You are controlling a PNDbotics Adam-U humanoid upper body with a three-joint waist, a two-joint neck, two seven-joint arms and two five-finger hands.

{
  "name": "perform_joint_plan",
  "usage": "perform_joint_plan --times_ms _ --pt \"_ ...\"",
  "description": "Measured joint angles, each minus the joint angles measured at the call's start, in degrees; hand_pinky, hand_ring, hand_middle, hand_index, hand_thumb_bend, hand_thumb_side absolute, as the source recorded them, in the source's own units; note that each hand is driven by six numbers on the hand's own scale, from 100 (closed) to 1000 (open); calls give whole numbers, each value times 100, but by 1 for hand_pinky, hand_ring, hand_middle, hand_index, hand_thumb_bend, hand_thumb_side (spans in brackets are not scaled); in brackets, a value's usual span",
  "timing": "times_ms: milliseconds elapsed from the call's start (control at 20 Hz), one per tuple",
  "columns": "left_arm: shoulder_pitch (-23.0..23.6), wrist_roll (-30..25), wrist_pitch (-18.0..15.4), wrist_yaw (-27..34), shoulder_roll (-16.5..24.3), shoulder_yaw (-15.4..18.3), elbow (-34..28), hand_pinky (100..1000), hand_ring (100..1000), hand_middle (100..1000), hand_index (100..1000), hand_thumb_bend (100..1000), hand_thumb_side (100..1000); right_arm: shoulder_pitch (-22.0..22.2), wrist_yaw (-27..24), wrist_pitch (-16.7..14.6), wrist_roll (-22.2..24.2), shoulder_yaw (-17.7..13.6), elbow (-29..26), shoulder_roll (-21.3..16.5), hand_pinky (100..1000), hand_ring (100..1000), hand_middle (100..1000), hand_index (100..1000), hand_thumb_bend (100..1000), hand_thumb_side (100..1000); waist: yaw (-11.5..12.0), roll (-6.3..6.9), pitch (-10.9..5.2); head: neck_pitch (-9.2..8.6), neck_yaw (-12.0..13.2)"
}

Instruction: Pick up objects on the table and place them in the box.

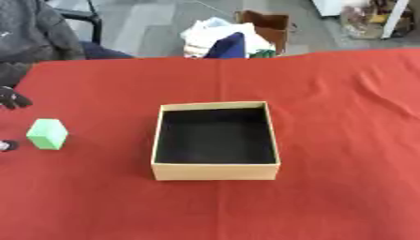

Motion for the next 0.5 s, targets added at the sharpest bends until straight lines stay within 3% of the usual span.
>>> perform_joint_plan --times_ms 500 --pt "-465 274 -267 -943 -357 -227 507 892 863 820 916 466 100 -1 0 0 8 3 8 -7 632 755 785 887 100 527 -28 -17 -1 0 0"
